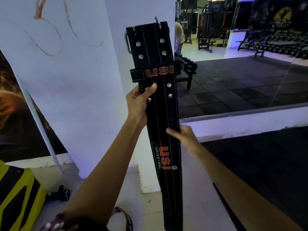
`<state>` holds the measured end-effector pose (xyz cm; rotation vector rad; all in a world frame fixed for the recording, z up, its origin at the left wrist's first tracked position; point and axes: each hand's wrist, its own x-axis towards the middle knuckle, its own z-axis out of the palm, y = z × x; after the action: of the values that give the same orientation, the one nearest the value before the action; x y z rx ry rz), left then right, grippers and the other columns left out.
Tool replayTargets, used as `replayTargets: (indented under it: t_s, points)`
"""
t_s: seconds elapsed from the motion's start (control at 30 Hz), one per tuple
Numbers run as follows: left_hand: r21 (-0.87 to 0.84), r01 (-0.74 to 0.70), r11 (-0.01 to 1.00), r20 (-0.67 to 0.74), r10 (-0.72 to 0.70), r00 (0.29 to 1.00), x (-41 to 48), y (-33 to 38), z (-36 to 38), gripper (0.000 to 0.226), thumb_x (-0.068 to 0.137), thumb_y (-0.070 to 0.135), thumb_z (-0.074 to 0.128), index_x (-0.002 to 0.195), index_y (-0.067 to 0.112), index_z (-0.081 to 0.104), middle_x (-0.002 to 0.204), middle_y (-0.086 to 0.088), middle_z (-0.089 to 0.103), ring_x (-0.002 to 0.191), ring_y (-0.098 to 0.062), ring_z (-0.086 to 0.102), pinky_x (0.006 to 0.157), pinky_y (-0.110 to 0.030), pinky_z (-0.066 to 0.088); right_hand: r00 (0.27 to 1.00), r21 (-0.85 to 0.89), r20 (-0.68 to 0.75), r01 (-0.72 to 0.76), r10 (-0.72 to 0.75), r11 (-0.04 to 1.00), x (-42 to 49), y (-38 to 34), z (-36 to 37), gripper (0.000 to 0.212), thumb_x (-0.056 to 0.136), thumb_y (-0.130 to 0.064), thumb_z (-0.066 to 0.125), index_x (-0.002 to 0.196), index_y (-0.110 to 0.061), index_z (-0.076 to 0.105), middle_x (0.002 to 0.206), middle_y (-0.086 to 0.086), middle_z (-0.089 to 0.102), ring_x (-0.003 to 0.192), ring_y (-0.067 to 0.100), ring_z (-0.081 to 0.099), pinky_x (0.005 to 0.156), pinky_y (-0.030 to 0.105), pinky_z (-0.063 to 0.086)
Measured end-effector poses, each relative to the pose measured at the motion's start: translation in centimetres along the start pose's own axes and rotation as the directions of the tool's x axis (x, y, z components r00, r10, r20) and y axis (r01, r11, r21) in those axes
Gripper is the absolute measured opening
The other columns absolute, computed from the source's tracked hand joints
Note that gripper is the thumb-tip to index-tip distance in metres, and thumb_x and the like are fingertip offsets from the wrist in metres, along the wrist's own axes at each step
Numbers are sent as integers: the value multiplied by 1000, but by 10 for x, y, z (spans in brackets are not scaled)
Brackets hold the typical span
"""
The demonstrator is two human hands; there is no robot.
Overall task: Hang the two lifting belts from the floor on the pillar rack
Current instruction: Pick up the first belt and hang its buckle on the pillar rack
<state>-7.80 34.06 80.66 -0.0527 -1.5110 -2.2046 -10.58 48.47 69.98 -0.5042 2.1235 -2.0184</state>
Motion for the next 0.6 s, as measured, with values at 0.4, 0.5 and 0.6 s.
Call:
replayTargets:
  t_s: [0.4, 0.5, 0.6]
  points:
    - [59, -58, 997, 39, 56, 998, -2, 9, 5, 10, 81, 4, 69, 90, 4, 69, 77, -3, 71, 73, -18, 71, 65, -30, 58, 986, -63, 50, -156, 159, 986, -25, 22, -1, 65, 73, -39, 72, 123, -2, 55, 116, 11, 65, 116, 30, 58, 101, 42, 46]
    - [59, -48, 997, 43, 46, 998, -3, 6, 5, 9, 81, 4, 68, 90, 4, 69, 75, -1, 72, 72, -17, 71, 62, -27, 56, 1000, -6, -22, 19, -19, 1000, -7, -40, -2, 107, 47, -80, 60, 132, -16, 48, 130, 4, 56, 121, 21, 52, 104, 43, 40]
    - [79, -36, 996, 80, 29, 996, -4, 4, 6, 16, 82, 4, 67, 98, 0, 67, 81, -5, 71, 75, -19, 71, 63, -29, 57, 975, 146, -151, 185, -163, 972, 23, -104, 0, 77, 51, -74, 63, 107, -21, 63, 116, 12, 65, 111, 26, 61, 94, 43, 49]
